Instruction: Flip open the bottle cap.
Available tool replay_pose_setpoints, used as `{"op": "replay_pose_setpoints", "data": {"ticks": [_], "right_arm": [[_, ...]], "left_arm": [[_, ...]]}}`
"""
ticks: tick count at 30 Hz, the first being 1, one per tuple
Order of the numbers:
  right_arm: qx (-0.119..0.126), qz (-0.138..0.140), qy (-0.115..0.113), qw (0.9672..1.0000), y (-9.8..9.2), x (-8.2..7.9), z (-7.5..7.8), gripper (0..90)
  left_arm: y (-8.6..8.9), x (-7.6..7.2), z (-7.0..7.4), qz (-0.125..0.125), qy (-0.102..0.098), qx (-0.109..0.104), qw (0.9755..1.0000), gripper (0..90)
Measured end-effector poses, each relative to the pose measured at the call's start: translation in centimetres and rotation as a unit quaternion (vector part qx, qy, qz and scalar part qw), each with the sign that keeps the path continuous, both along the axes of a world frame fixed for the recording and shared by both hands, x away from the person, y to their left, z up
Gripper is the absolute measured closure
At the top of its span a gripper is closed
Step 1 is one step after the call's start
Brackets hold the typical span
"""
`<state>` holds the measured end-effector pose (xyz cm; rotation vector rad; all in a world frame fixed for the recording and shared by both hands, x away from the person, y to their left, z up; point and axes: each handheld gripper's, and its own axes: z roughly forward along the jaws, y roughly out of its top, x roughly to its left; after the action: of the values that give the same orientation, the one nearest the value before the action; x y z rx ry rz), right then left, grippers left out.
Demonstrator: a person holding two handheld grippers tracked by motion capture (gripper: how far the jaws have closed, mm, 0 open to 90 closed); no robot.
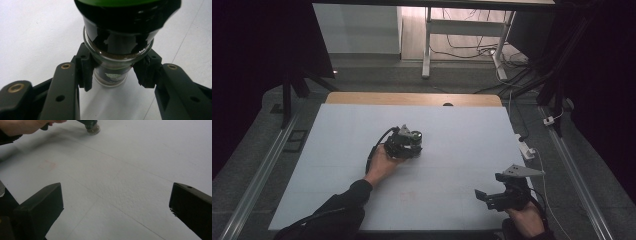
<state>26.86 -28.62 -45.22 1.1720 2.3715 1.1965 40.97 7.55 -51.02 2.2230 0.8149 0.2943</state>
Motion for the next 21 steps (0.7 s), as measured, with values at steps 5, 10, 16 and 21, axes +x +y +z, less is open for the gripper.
{"op": "replay_pose_setpoints", "data": {"ticks": [5, 10, 16, 21], "right_arm": [[-0.001, 0.016, -0.006, 0.9999, 1.1, 0.2, 0.2, 0.0], [-0.002, 0.039, -0.016, 0.9991, 2.9, 0.7, 0.5, 0.0], [0.011, 0.062, -0.024, 0.9977, 4.6, 1.4, 1.2, 0.0], [0.026, 0.083, -0.022, 0.9960, 6.0, 2.1, 1.6, 0.0]], "left_arm": [[0.0, 0.0, 0.0, -0.001, 0.001, 0.002, 1.0000, 53.7], [0.0, 0.0, 0.1, -0.001, 0.002, 0.003, 1.0000, 53.7], [0.0, 0.1, 0.1, -0.002, 0.003, 0.003, 1.0000, 53.7], [0.0, 0.1, 0.1, -0.002, 0.003, 0.004, 1.0000, 53.7]]}}
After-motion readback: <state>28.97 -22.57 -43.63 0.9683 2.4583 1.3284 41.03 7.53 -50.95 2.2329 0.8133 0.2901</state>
